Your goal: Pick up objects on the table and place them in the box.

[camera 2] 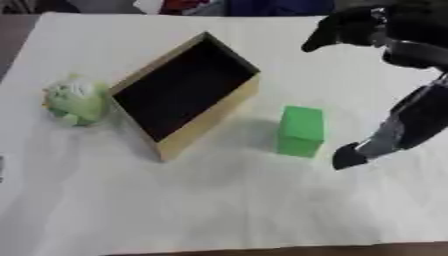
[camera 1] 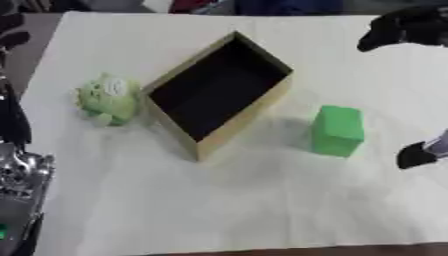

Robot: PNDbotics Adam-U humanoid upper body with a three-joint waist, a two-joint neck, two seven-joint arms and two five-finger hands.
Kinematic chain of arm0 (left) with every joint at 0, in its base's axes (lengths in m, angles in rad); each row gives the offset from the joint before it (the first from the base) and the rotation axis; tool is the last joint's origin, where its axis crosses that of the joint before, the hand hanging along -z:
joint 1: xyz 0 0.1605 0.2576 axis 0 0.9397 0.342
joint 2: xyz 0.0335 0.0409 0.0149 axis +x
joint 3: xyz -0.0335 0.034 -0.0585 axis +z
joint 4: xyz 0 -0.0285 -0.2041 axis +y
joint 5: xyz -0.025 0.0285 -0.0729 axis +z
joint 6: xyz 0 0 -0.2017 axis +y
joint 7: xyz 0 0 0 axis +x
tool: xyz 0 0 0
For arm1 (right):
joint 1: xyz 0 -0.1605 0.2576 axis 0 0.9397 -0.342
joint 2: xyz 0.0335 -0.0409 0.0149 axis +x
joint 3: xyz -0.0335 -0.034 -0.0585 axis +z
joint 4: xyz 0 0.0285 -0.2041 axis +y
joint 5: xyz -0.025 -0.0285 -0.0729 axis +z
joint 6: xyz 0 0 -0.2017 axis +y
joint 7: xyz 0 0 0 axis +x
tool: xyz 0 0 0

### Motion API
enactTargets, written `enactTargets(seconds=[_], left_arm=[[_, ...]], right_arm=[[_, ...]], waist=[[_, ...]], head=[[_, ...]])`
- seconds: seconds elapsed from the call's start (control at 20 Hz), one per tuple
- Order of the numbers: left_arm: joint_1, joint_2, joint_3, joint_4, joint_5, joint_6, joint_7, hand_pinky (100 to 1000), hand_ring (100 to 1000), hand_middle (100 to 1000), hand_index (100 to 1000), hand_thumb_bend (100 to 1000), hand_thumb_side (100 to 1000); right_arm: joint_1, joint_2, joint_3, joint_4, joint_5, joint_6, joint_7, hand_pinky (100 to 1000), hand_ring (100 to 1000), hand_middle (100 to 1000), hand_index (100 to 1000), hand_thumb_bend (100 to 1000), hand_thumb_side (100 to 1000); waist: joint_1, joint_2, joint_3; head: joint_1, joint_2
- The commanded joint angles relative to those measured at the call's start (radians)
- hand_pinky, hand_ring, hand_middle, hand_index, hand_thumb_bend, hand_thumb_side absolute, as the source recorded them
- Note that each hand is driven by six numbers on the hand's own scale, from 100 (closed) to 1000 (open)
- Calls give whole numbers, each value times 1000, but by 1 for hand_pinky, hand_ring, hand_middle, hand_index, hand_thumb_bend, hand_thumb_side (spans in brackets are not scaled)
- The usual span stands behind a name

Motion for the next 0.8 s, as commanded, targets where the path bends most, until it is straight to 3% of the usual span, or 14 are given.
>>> enactTargets(seconds=[0.05,0.35,0.8], left_arm=[[-11,6,0,-16,2,0,-3,715,735,705,814,265,1000],[-13,6,0,-16,2,1,-3,715,736,705,814,267,1000],[-14,4,-2,-16,3,1,-4,714,736,706,813,266,1000]], right_arm=[[-21,23,-1,36,32,17,10,950,981,848,939,782,623],[-25,88,15,124,102,60,-4,958,986,846,945,727,655],[-24,137,57,232,189,86,-53,964,992,839,937,739,758]], waist=[[1,-27,-2],[0,-26,-4],[-1,-19,-3]], head=[[-2,-12],[-2,-11],[-3,-11]])
